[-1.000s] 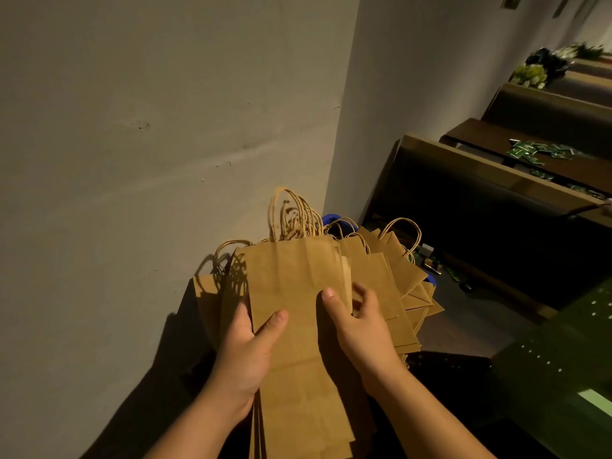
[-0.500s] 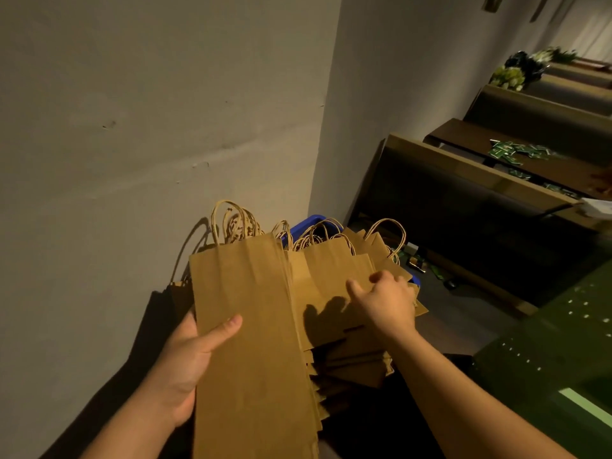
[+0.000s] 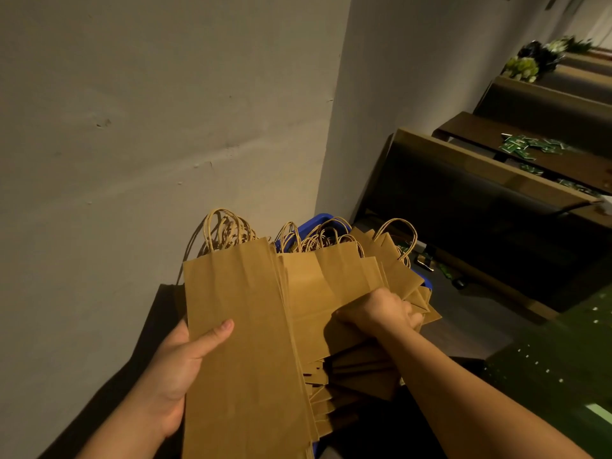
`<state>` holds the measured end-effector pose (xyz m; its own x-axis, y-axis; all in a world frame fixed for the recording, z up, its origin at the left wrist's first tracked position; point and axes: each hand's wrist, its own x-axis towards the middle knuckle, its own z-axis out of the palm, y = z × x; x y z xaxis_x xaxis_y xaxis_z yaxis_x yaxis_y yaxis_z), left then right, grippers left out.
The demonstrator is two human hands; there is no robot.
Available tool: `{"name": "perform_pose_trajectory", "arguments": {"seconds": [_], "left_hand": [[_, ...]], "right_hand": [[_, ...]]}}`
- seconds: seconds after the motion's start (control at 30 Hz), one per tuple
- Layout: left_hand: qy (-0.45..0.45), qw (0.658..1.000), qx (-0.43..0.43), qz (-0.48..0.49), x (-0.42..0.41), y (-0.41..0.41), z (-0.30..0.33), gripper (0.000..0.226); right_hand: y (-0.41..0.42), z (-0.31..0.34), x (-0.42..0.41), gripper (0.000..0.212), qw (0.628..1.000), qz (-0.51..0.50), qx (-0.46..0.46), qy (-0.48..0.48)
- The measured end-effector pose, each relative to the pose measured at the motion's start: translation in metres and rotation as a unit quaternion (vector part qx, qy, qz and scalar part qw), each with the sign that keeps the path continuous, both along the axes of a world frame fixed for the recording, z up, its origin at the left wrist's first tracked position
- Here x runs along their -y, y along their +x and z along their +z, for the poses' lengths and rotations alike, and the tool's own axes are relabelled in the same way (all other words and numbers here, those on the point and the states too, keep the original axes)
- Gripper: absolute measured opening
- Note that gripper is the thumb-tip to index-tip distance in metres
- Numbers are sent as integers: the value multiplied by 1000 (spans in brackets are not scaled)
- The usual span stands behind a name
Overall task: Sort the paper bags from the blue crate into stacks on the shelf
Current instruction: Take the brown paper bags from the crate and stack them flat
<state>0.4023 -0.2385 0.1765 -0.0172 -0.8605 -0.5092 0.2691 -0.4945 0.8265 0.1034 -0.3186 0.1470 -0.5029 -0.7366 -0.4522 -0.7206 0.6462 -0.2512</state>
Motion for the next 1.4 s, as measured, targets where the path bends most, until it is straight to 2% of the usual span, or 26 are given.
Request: {"name": "perform_pose_trajectory", "arguments": {"seconds": [0.1, 0.17, 0.2, 0.33, 0.37, 0.43, 0.5, 0.7, 0.8, 0.9, 1.07, 1.17, 1.3, 1.4], "left_hand": [[3, 1000, 1, -2, 0, -1, 0, 51], [7, 1000, 1, -5, 1, -1, -1, 51], [10, 1000, -1, -5, 1, -1, -1, 52], [16, 1000, -2, -1, 1, 0, -2, 56], [16, 1000, -1, -1, 1, 1, -2, 55], [15, 1000, 0, -1, 1, 1, -3, 54], [13, 1000, 2, -1, 1, 0, -3, 54], [13, 1000, 3, -2, -3, -1, -6, 55], [7, 1000, 5, 1, -3, -6, -4, 51], [9, 1000, 9, -4, -3, -10, -2, 52], [7, 999, 29, -25, -5, -16, 0, 56], [2, 998, 50, -28, -6, -21, 1, 58], [7, 997, 71, -40, -4, -31, 2, 52], [10, 996, 75, -36, -1, -38, 0, 45]], "right_hand": [[-1, 0, 2, 50, 999, -8, 41, -18], [1, 0, 2, 36, 998, 11, 52, -44], [3, 1, 2, 37, 996, 18, 65, -52], [17, 8, 1, 72, 989, 20, 141, -27], [19, 8, 0, 69, 986, 13, 163, -21], [19, 15, -3, 45, 977, 11, 211, -7], [16, 22, -6, 33, 969, 10, 247, 0], [1, 32, -13, 27, 961, -32, 273, -41], [-11, 36, -20, 25, 938, -74, 331, -79], [-24, 41, -31, 7, 909, -140, 379, -104], [-27, 54, -52, 19, 884, -212, 384, -162], [-16, 70, -70, 24, 876, -169, 407, -196], [7, 84, -91, 29, 834, -92, 500, -215], [25, 90, -101, 26, 841, -43, 499, -205]]}}
